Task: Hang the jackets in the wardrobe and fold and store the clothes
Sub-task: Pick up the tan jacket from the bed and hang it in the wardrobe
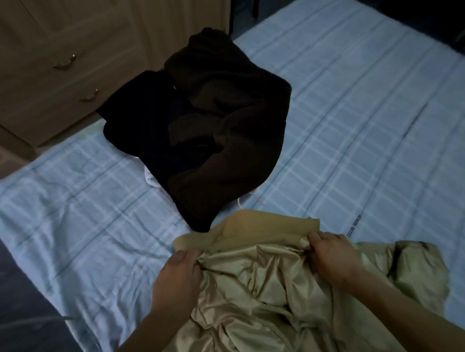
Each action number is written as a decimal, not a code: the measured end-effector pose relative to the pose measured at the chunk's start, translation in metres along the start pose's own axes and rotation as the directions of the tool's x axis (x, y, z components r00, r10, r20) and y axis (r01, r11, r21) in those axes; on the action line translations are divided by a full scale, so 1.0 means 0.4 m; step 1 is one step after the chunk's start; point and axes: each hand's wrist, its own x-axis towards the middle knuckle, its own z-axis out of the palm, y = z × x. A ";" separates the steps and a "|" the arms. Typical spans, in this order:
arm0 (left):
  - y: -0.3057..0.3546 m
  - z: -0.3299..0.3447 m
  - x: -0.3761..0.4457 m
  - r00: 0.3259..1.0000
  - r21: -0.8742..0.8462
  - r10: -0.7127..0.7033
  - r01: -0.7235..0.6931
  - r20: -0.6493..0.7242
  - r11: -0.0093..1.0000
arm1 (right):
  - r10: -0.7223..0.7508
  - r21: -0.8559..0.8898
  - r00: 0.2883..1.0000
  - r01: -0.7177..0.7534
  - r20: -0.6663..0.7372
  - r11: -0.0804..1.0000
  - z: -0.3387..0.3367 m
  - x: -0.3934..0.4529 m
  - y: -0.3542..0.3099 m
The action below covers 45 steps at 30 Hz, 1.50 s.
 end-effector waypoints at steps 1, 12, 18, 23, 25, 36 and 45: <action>0.010 -0.010 -0.011 1.000 -0.001 0.011 -0.011 -0.015 1.000 | -0.007 0.016 1.000 0.007 0.009 1.000 -0.020 -0.016 0.000; 0.201 -0.231 -0.100 0.955 0.046 0.232 -0.227 -0.186 0.973 | 0.149 0.282 0.935 -0.056 -0.323 0.958 -0.270 -0.266 0.012; 0.358 -0.426 -0.168 0.884 0.027 0.368 -0.377 -0.290 0.926 | 0.226 0.402 0.822 0.004 -0.523 0.915 -0.474 -0.408 0.010; 0.472 -0.589 -0.222 0.787 0.063 0.436 -0.456 -0.437 0.888 | 0.254 0.428 0.683 0.095 -0.685 0.899 -0.632 -0.516 -0.015; 0.506 -0.643 -0.229 0.730 0.116 0.473 -0.484 -0.493 0.867 | 0.268 0.442 0.636 0.129 -0.723 0.887 -0.673 -0.557 -0.025; 0.582 -0.919 -0.290 0.519 0.223 0.589 -0.604 -0.620 0.766 | 0.301 0.436 0.463 0.218 -0.834 0.873 -0.871 -0.714 -0.167; 0.367 -1.289 -0.402 0.361 0.329 0.618 -0.604 -0.699 0.726 | 0.082 0.312 0.519 0.374 -0.851 0.874 -1.094 -0.707 -0.520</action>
